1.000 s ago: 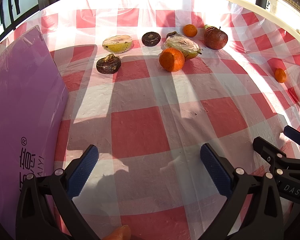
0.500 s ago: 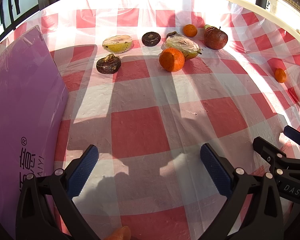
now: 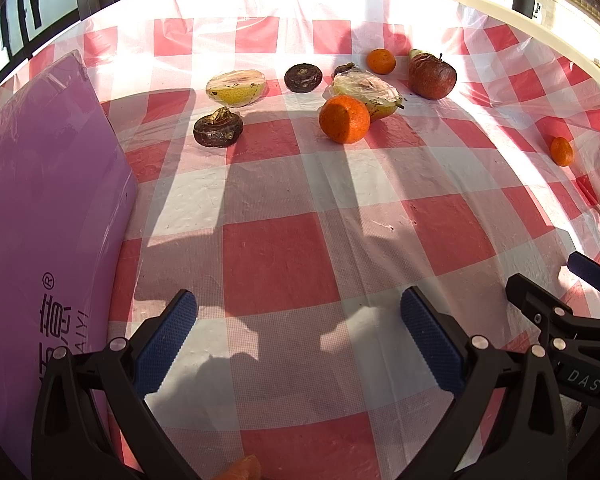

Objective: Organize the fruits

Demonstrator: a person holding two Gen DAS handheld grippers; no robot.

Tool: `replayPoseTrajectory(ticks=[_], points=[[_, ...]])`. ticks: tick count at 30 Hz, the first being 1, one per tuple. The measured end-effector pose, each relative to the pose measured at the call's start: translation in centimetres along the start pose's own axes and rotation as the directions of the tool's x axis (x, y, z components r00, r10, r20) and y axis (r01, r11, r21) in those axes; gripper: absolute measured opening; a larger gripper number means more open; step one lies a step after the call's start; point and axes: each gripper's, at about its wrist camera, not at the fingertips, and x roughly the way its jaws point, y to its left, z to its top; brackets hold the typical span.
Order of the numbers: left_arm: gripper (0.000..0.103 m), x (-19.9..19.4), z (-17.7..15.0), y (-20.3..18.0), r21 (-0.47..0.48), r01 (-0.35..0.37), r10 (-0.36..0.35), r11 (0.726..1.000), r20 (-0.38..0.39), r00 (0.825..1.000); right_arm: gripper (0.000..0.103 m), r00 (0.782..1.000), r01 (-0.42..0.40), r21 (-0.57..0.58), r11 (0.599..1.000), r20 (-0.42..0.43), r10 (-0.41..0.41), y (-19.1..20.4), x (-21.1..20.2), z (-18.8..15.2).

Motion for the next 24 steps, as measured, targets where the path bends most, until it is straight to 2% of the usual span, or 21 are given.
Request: replayPoseTrajectory(ticks=[20,24], points=[[0.102,-0.46,-0.59,-0.09,-0.051,-0.039,0.039,0.998,-0.002,0.999,0.099,1.0,0.001,-0.003,1.0,0.0,-0.001,0.07,-0.14,-0.17],[0.102,-0.29,-0.11,-0.2,-0.068,-0.048,0.048,0.996,-0.014,0.999,0.098,0.999,-0.018,-0.036,0.999,-0.045,0.016,-0.14,-0.05,0.28]])
